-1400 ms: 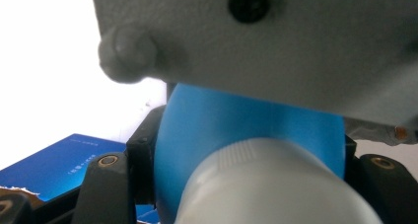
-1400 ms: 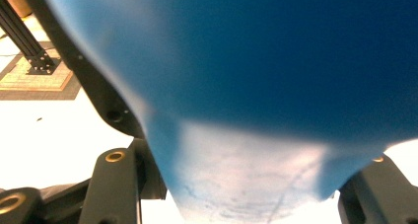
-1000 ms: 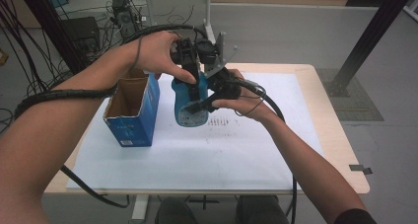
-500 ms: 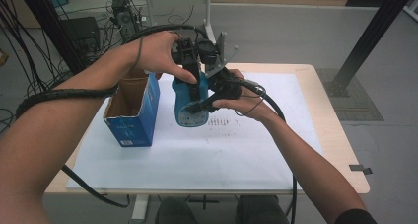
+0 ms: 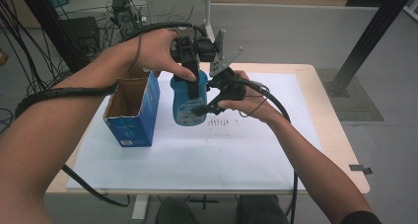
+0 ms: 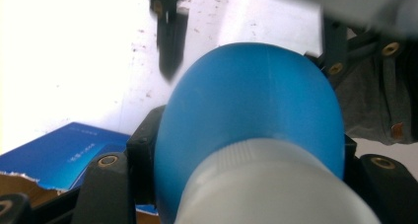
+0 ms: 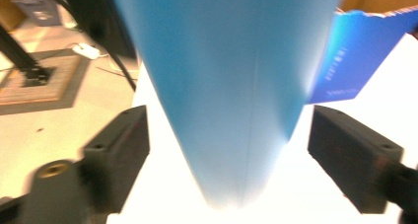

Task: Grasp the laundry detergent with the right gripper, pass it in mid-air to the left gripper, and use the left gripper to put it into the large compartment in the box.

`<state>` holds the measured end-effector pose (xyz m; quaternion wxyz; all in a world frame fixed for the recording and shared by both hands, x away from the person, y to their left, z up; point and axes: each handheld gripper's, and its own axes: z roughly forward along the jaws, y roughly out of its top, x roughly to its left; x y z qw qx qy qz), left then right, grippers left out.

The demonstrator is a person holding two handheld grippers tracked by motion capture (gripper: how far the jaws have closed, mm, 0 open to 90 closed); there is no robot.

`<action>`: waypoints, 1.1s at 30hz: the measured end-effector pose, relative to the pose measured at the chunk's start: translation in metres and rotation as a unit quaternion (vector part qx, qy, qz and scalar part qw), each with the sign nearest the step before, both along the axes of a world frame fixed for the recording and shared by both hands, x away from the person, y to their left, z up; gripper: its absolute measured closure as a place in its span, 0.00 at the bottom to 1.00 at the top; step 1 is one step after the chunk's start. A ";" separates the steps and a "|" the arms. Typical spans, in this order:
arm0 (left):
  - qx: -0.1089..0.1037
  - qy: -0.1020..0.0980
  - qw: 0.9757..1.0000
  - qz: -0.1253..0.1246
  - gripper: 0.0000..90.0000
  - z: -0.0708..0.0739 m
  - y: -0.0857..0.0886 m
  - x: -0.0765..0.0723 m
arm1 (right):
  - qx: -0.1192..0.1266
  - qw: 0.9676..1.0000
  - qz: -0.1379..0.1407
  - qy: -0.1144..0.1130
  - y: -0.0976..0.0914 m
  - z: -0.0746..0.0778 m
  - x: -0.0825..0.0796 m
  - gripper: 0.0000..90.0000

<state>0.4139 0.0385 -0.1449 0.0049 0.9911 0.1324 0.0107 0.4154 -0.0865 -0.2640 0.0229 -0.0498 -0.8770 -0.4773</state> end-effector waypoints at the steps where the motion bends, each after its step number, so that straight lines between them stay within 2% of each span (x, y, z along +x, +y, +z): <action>1: 0.000 -0.001 1.000 0.005 0.42 0.001 0.002 0.001 | -0.007 1.000 -0.008 -0.003 -0.003 -0.001 0.001 0.11; 3: 0.004 -0.002 1.000 0.017 0.42 0.004 0.004 0.004 | -0.009 1.000 -0.025 0.009 -0.008 -0.004 0.000 0.06; 7: 0.009 -0.014 0.999 0.044 0.42 0.009 0.012 0.010 | -0.036 0.998 -0.057 -0.004 -0.020 -0.010 -0.004 0.01; 11: 0.008 -0.017 0.997 0.079 0.42 0.017 0.020 0.016 | -0.054 0.995 -0.085 -0.009 -0.035 -0.013 -0.007 0.00; 14: 0.007 -0.023 0.993 0.111 0.42 0.025 0.027 0.019 | -0.071 0.993 -0.098 -0.002 -0.049 -0.013 -0.009 0.00; 18: 0.010 -0.031 0.988 0.154 0.42 0.041 0.038 0.023 | -0.098 0.988 -0.121 -0.005 -0.068 -0.013 -0.013 0.00; 21: 0.012 -0.039 0.981 0.192 0.42 0.054 0.047 0.027 | -0.114 0.984 -0.136 -0.002 -0.082 -0.013 -0.015 0.00; 25: 0.000 -0.049 0.968 0.247 0.42 0.072 0.060 0.031 | -0.129 0.979 -0.156 -0.003 -0.100 -0.010 -0.019 0.00; 27: -0.009 -0.054 0.959 0.278 0.42 0.081 0.066 0.031 | -0.138 0.976 -0.168 -0.010 -0.109 -0.008 -0.021 0.00; 30: -0.016 -0.055 0.947 0.315 0.42 0.093 0.077 0.034 | -0.154 0.972 -0.177 -0.015 -0.121 -0.006 -0.022 0.00; 31: -0.016 -0.055 0.945 0.322 0.42 0.096 0.079 0.035 | -0.159 0.971 -0.179 -0.017 -0.125 -0.005 -0.022 0.00; 33: -0.014 -0.060 0.936 0.347 0.42 0.104 0.087 0.037 | -0.165 0.969 -0.182 -0.016 -0.132 -0.003 -0.023 0.00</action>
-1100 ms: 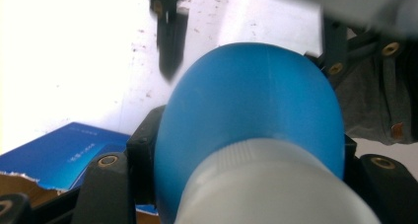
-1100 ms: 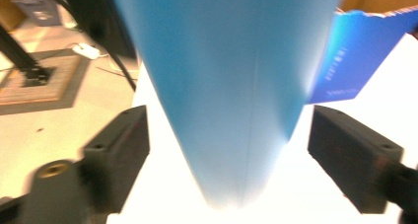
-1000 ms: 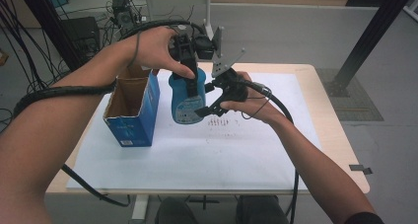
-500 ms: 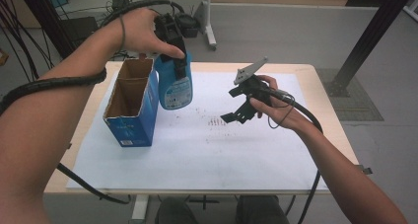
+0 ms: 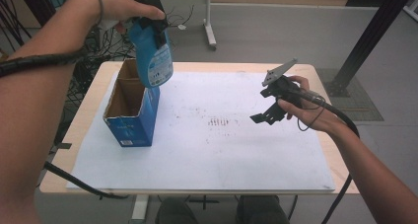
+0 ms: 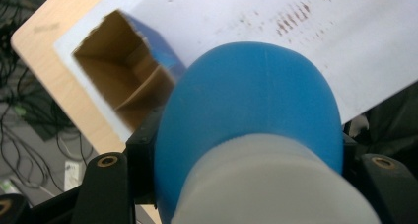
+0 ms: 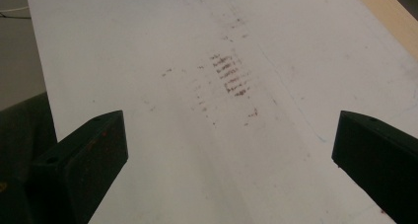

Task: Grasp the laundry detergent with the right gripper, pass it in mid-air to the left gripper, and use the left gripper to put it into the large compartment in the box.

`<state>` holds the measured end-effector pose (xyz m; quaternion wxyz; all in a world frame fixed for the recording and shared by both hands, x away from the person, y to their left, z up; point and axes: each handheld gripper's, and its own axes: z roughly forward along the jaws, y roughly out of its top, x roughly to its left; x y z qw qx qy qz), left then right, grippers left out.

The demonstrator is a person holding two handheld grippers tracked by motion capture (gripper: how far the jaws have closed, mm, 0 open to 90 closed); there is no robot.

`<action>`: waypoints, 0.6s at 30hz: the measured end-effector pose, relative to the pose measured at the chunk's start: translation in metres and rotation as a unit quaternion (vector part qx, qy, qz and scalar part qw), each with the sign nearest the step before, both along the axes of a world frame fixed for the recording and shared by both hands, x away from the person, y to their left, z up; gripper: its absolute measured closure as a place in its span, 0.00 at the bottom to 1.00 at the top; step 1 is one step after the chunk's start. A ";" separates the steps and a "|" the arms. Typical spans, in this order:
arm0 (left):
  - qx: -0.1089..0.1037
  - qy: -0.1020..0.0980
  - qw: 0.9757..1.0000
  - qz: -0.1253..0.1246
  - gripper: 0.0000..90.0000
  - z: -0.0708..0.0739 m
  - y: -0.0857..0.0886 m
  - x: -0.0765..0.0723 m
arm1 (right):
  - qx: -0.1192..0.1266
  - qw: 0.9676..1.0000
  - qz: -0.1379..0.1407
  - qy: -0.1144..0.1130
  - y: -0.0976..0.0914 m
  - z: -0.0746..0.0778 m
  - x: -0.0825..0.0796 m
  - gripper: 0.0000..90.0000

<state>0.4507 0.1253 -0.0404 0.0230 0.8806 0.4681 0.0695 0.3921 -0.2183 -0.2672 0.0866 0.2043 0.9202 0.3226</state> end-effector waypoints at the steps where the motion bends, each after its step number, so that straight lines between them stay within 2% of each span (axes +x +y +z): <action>1: -0.001 -0.004 1.000 0.013 0.42 0.003 0.003 0.001 | -0.001 1.000 0.000 0.000 -0.003 0.001 0.000 0.00; 4: -0.005 -0.013 0.999 0.049 0.42 0.014 0.012 0.004 | -0.006 1.000 -0.003 0.001 -0.012 0.004 -0.001 0.00; 8: -0.015 -0.018 0.995 0.101 0.42 0.027 0.025 0.007 | -0.014 1.000 -0.006 0.000 -0.022 0.008 -0.001 0.00; 13: -0.018 -0.025 0.986 0.163 0.42 0.037 0.036 0.011 | -0.023 1.000 -0.007 -0.008 -0.029 0.014 -0.003 0.00; 18: -0.026 -0.021 0.975 0.220 0.42 0.041 0.050 0.013 | -0.031 0.999 -0.007 -0.015 -0.034 0.020 -0.005 0.00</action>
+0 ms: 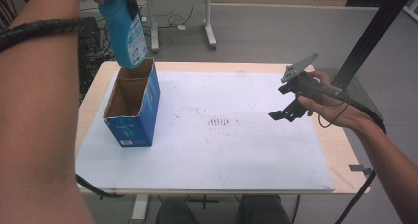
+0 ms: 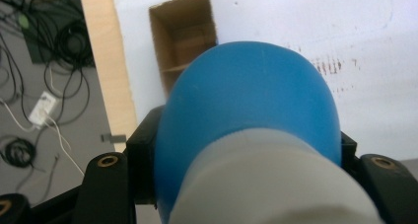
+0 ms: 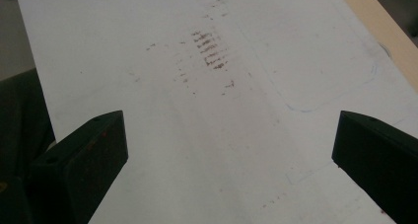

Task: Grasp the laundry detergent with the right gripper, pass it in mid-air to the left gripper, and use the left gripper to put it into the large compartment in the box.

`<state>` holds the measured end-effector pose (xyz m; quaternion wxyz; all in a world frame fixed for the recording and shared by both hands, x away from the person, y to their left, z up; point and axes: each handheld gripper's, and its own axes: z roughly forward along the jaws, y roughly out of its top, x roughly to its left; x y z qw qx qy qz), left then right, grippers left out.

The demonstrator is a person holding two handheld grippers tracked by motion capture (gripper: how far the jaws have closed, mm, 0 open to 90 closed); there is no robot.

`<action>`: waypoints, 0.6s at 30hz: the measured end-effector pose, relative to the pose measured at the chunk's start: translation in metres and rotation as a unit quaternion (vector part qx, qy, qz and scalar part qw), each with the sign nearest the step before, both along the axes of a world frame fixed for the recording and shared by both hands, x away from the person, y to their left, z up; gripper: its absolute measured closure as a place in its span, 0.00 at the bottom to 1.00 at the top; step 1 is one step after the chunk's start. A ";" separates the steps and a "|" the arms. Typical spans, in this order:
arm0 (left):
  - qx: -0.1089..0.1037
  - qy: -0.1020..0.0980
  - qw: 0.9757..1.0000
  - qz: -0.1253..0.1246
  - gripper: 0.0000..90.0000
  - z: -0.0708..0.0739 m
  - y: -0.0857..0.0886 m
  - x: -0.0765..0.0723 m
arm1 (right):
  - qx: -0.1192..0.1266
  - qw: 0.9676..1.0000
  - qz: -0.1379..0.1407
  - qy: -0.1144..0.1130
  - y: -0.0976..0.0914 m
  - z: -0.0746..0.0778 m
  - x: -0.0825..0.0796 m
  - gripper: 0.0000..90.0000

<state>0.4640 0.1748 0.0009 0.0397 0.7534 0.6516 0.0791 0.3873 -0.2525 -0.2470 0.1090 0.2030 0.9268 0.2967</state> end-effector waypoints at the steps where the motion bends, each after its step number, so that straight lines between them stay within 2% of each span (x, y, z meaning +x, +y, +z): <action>1: -0.003 -0.002 1.000 0.009 0.42 0.001 0.003 0.000 | -0.002 1.000 0.001 -0.002 -0.001 0.001 0.000 0.00; 5: -0.022 -0.009 0.998 0.052 0.42 0.005 0.016 0.000 | -0.008 1.000 -0.003 -0.009 -0.004 0.004 0.000 0.00; 8: -0.024 -0.014 0.997 0.074 0.42 0.005 0.022 0.000 | -0.010 1.000 -0.004 -0.013 -0.005 0.005 -0.001 0.00; 12: -0.026 -0.018 0.995 0.091 0.42 0.001 0.029 0.001 | -0.011 1.000 -0.002 -0.013 -0.005 0.007 -0.003 0.00; 18: -0.028 -0.014 0.993 0.112 0.42 -0.011 0.038 0.001 | -0.014 1.000 -0.006 -0.018 -0.010 0.010 -0.005 0.00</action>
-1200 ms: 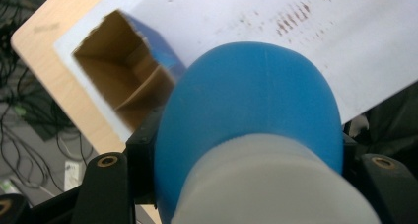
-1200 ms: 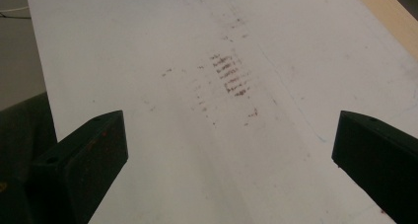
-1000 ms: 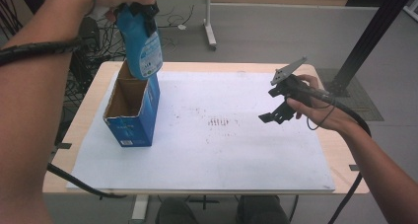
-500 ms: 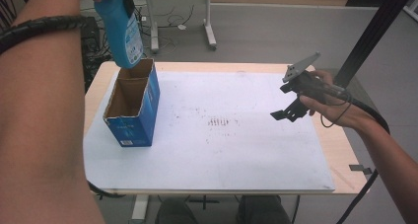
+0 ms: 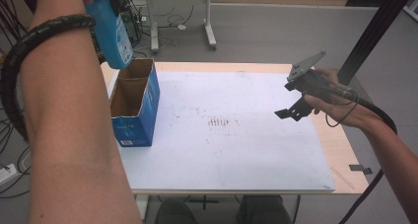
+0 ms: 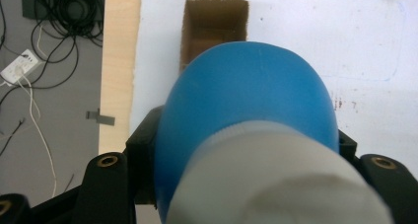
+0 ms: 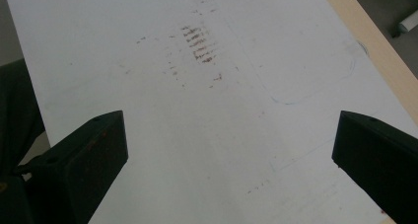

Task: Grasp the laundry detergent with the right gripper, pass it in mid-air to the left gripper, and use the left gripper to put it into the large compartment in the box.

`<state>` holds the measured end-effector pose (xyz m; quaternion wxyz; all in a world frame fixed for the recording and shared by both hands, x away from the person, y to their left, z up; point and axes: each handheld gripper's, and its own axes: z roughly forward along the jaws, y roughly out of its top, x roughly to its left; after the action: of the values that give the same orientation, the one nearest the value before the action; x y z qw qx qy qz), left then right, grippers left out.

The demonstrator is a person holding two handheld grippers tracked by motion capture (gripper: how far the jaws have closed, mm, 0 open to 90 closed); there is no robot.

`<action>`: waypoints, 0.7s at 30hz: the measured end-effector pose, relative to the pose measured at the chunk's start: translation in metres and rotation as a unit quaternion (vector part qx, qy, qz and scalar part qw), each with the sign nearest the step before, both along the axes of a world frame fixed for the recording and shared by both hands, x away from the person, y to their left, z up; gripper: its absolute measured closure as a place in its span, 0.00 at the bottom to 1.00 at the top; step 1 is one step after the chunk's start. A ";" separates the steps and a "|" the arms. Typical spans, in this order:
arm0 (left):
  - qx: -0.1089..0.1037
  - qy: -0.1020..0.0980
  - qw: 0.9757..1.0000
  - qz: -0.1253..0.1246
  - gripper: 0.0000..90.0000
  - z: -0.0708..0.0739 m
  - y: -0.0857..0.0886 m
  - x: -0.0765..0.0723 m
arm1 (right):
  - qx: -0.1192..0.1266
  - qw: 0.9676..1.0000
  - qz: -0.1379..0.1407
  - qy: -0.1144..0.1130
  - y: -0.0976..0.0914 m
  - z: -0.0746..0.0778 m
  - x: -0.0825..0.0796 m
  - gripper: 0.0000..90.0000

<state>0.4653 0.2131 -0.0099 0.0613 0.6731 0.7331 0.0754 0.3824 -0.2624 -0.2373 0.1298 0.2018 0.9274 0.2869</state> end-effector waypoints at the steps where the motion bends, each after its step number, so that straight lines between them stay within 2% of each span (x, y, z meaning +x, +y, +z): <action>1: 0.003 0.001 1.000 0.001 0.42 -0.002 0.001 0.000 | 0.000 1.000 0.000 -0.001 -0.001 0.000 0.000 0.00; 6: 0.008 0.004 1.000 0.006 0.42 -0.007 0.004 0.001 | -0.003 1.000 -0.001 0.000 -0.004 0.000 0.000 0.00; 14: 0.009 -0.003 1.000 0.005 0.42 -0.012 0.005 0.002 | -0.004 1.000 0.002 -0.003 -0.002 0.001 0.000 0.00; 21: 0.008 0.001 1.000 0.009 0.42 -0.025 0.008 0.003 | -0.007 1.000 0.006 -0.002 0.000 -0.001 0.000 0.00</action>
<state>0.4679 0.2213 -0.0347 0.0546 0.6674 0.7383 0.0808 0.3825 -0.2623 -0.2380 0.1319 0.1950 0.9302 0.2817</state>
